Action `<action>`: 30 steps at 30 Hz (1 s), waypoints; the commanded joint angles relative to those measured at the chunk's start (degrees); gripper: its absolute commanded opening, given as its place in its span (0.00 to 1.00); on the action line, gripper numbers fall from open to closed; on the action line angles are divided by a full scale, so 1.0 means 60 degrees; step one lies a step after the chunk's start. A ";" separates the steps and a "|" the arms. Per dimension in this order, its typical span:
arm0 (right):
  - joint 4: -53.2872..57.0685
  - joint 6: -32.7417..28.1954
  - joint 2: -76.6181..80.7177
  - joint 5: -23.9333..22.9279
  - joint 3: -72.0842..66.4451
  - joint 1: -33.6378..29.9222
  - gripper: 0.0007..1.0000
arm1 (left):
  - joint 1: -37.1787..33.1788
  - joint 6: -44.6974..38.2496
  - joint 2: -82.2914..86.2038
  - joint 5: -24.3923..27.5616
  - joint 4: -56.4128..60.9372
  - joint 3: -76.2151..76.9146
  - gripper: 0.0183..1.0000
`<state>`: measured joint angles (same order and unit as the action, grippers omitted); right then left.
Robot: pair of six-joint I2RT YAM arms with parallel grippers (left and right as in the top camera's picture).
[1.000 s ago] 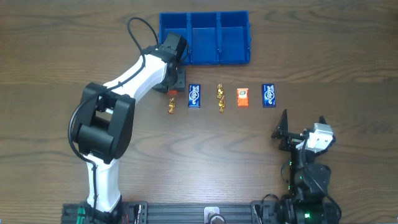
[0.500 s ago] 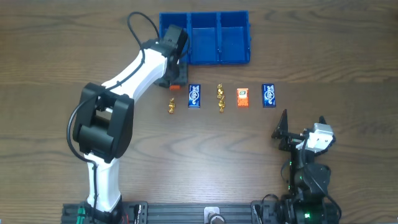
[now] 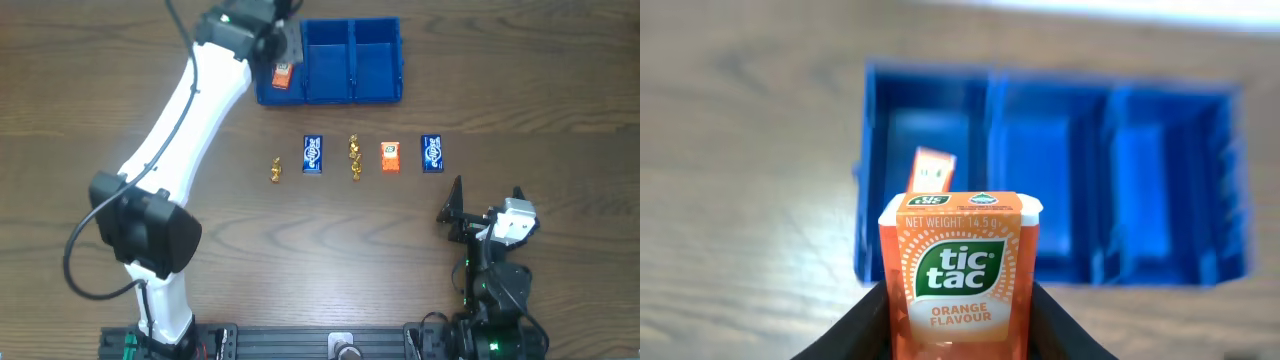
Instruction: Sort Candies Into Trays
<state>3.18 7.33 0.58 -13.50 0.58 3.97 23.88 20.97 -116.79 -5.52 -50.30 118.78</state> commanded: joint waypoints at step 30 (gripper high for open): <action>0.0029 -0.0055 -0.0073 -0.0018 -0.0022 -0.0033 1.00 | -0.0448 -0.0277 -0.1894 -0.0328 0.0390 0.0685 1.00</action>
<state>3.18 7.33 0.58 -13.50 0.56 3.97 21.21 20.51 -127.22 -7.60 -47.92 122.08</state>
